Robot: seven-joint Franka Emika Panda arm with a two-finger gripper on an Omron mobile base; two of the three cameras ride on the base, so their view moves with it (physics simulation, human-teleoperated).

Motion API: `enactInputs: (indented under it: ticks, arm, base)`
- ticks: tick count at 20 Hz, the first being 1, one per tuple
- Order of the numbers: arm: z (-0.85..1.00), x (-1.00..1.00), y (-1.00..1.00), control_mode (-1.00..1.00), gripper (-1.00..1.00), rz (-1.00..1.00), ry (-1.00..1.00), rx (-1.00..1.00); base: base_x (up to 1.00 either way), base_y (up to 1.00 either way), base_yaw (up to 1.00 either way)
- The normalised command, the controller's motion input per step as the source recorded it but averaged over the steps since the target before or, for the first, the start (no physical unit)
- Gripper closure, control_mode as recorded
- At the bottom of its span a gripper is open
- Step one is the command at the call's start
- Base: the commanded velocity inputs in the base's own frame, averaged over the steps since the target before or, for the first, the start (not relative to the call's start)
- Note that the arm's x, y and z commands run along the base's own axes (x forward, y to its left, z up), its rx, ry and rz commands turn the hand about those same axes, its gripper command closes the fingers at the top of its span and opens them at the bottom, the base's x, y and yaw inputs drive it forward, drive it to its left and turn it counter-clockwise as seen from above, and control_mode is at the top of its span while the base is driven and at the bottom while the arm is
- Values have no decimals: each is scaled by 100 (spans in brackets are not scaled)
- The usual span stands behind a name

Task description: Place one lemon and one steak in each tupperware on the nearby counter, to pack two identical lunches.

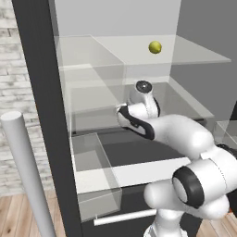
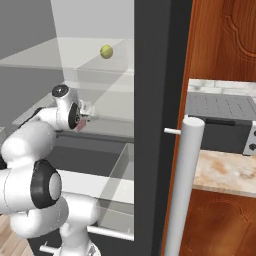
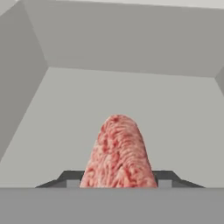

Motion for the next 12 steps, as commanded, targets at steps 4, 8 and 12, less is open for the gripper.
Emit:
enactInputs:
  ticks: [4, 8, 12]
  arm:
    - [25, -100, -61, -100, 100, 0, -8, 0]
    - [74, -100, -66, -100, 100, 0, 4, 0]
    - [77, -100, -22, -100, 100, 0, 17, 0]
  base:
    - [0, 0, 0]
    - [0, 0, 0]
    - [0, 0, 0]
